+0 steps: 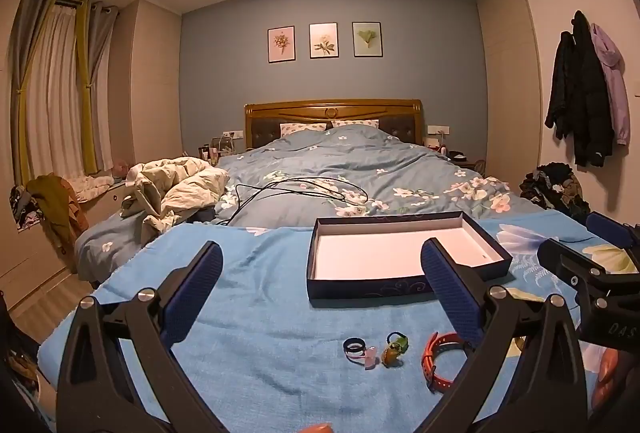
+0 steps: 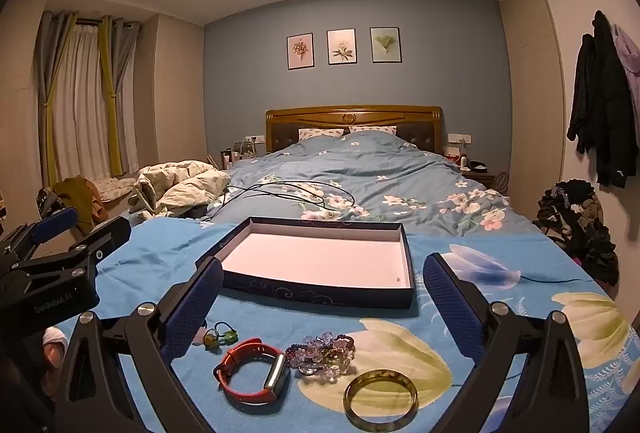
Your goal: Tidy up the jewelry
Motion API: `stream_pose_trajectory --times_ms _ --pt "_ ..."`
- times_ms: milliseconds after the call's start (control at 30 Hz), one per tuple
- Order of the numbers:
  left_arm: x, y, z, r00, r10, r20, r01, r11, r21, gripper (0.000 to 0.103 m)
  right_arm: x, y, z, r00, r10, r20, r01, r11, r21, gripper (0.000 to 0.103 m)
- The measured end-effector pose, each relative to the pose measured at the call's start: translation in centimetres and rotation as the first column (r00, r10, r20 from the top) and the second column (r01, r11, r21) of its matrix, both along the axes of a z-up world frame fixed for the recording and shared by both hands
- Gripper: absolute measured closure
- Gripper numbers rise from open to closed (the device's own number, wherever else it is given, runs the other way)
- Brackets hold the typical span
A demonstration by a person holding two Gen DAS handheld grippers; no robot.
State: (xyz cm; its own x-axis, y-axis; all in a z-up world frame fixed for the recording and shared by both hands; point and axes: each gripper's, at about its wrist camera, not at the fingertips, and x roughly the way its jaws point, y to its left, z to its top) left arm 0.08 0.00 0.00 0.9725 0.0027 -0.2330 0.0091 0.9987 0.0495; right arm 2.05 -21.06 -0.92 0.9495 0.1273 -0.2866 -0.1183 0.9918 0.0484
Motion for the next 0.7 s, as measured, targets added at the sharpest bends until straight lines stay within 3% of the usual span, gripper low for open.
stream_pose_trajectory --times_ms 700 --pt "0.40 -0.27 -0.08 1.000 -0.021 0.021 0.021 1.000 0.007 0.006 -0.18 -0.10 0.44 1.000 -0.008 0.026 0.007 1.000 0.009 0.006"
